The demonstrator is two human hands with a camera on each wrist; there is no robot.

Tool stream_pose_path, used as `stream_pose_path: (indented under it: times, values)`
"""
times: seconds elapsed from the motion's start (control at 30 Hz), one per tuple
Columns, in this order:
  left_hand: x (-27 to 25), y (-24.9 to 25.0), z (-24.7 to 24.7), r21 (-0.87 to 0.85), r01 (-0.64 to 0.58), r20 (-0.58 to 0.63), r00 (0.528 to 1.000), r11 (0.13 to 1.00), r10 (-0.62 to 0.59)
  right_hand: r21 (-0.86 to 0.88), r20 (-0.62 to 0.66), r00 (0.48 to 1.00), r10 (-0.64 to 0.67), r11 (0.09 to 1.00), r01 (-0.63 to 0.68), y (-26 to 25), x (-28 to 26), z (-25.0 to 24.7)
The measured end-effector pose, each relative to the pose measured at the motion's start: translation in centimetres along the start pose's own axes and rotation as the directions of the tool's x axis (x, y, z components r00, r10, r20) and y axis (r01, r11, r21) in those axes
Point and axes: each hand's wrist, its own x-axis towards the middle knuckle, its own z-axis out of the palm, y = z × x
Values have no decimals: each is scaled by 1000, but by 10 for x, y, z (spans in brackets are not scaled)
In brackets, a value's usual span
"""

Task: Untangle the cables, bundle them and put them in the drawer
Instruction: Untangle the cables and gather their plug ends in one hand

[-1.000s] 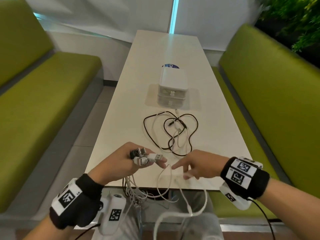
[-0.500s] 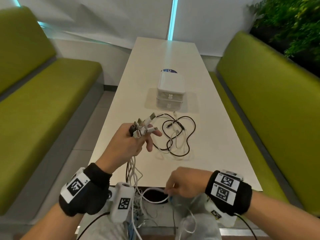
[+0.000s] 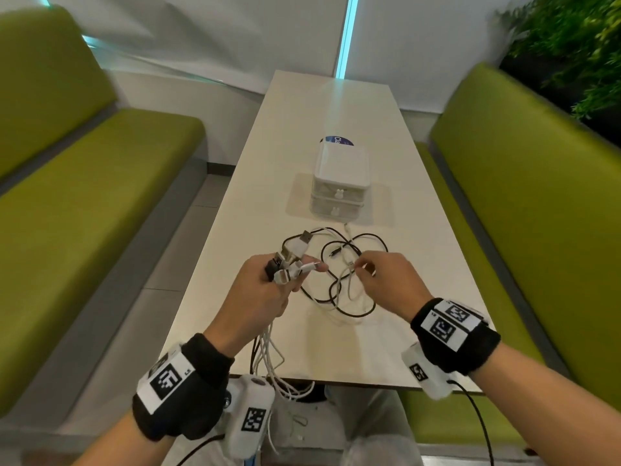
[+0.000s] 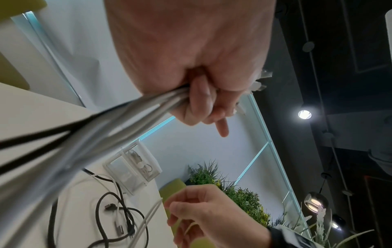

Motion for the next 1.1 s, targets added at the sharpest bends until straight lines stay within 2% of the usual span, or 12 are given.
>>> stream_pose_path:
  times: [0.13, 0.33, 0.43, 0.53, 0.63, 0.77, 0.8, 0.9, 0.97, 1.1]
  values:
    - [5, -1, 4, 73, -3, -73, 997, 997, 9, -22, -14, 995, 100, 995, -100, 18, 42, 10]
    - [16, -6, 4, 102, 46, -123, 992, 994, -34, -193, 175, 972, 154, 974, -119, 23, 82, 48]
    - [20, -7, 3, 116, 67, -125, 991, 991, -52, -209, 214, 963, 167, 970, -122, 26, 88, 59]
    - [19, -6, 1, 110, 81, -122, 990, 991, -67, -191, 208, 964, 168, 973, -129, 25, 90, 62]
    - [19, -9, 0, 96, 92, -116, 990, 991, -81, -103, 195, 969, 153, 986, -135, 20, 92, 58]
    - [15, -11, -2, 145, 68, -92, 994, 987, -55, -58, 23, 995, 100, 993, -99, 3, 110, 58]
    - [15, -12, -2, 144, 64, -86, 995, 987, -52, -54, 14, 994, 109, 993, -108, 0, 117, 60]
    - [17, -12, -4, 145, 69, -72, 996, 987, -59, -124, 159, 971, 181, 979, -162, -3, 138, 66]
    - [19, -12, -5, 134, 65, -80, 995, 989, -55, -132, 185, 962, 202, 975, -179, -2, 143, 69]
    - [25, -13, -5, 42, 58, -134, 990, 997, -51, 86, 7, 986, 166, 982, -166, -5, 138, 57]
